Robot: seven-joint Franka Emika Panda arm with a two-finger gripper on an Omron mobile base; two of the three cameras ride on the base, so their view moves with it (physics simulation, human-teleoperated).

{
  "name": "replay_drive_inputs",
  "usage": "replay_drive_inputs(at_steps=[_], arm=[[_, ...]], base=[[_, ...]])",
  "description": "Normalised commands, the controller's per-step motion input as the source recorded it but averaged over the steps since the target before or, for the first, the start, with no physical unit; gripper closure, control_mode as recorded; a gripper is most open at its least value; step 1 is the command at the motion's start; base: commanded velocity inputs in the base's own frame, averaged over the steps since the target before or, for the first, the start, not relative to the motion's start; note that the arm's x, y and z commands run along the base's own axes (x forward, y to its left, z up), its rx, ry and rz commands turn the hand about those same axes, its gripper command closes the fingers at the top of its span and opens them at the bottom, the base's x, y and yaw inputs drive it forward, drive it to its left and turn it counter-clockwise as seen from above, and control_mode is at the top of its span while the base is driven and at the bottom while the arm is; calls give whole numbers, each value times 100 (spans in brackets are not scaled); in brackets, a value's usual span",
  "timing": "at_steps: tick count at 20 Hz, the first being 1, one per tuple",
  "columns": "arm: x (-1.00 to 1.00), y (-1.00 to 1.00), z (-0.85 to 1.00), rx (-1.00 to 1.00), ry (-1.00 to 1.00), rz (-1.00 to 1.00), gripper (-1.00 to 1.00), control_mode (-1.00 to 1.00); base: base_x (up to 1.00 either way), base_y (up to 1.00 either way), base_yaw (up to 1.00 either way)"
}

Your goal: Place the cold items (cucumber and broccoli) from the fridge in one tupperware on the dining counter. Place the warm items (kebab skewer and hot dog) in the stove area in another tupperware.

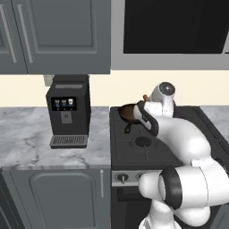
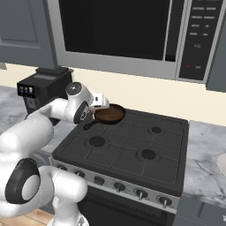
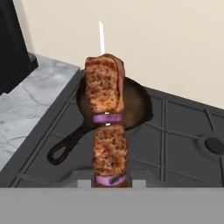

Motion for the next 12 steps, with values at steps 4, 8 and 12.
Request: replay_drive_inputs(at_steps=[4, 8, 12], arm=[[-69, 7, 19, 0, 3, -1, 100, -100], [-96, 4, 3, 0, -19, 0, 100, -100], [-81, 5, 41, 0, -17, 0, 100, -100]], base=[[0, 0, 0], [0, 0, 0], [0, 0, 0]])
